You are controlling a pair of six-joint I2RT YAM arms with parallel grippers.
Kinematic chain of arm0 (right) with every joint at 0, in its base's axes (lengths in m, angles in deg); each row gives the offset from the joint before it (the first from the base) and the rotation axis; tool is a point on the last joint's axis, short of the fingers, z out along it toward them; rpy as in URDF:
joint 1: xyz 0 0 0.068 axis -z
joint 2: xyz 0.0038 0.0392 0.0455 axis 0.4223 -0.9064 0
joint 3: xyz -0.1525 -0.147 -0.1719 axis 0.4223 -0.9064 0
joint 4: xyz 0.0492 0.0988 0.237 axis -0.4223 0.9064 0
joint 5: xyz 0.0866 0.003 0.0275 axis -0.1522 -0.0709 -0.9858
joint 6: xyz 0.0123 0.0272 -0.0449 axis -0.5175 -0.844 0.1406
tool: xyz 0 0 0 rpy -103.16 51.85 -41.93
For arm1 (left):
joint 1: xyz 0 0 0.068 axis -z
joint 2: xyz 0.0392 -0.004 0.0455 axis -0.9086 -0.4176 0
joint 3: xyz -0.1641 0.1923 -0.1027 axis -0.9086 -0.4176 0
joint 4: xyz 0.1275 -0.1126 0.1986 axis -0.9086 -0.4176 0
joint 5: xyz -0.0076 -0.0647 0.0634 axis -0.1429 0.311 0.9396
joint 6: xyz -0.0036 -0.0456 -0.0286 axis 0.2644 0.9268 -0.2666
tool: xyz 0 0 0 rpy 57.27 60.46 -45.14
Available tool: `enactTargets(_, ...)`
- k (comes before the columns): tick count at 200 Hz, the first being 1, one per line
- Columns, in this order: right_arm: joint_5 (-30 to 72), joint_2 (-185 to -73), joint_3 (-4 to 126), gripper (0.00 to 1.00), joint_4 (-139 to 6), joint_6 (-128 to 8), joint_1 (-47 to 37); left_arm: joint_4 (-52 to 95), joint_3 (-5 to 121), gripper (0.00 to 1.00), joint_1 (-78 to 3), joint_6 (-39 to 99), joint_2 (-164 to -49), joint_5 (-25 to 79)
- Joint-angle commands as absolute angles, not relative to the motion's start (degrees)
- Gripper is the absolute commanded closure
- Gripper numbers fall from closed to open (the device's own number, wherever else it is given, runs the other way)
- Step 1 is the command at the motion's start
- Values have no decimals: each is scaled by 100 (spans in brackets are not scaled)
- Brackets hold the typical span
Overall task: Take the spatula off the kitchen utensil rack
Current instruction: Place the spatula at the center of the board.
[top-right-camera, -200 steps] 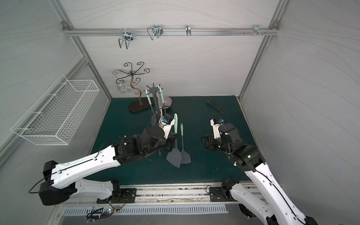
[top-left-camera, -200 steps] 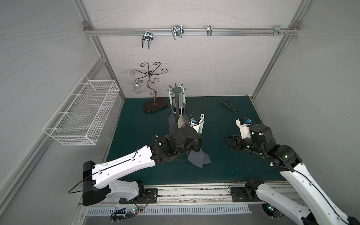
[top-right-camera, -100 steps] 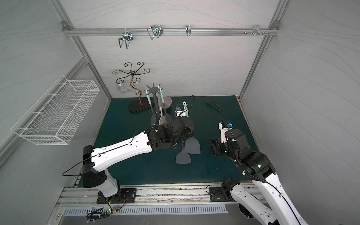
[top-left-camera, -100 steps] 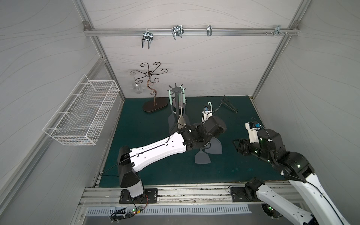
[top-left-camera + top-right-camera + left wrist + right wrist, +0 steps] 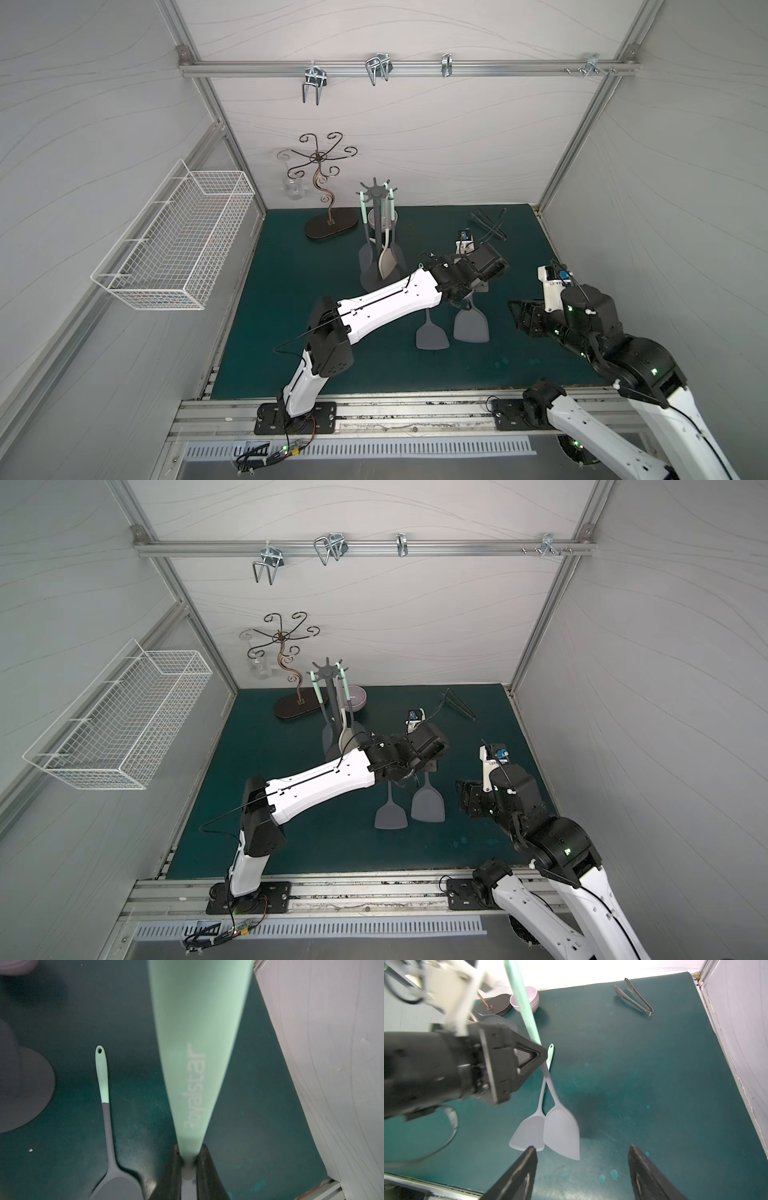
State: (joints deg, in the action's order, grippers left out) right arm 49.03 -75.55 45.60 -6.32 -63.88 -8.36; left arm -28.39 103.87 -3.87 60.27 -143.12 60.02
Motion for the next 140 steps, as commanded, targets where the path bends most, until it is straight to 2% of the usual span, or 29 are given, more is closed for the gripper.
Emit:
enactTargets(1, 5035, -7497, 4489, 29, -524, -6343, -815, -3153, 10798, 100, -536, 6080, -14563, 5652)
enactTargets(77, 4816, -7606, 4269, 29, -735, -6348, -815, -2490, 10706, 100, -797, 6139, -14984, 5156)
enactTargets(140, 4833, -7676, 4251, 29, -813, -6262, -815, -2599, 10943, 100, -829, 6142, -15037, 5006)
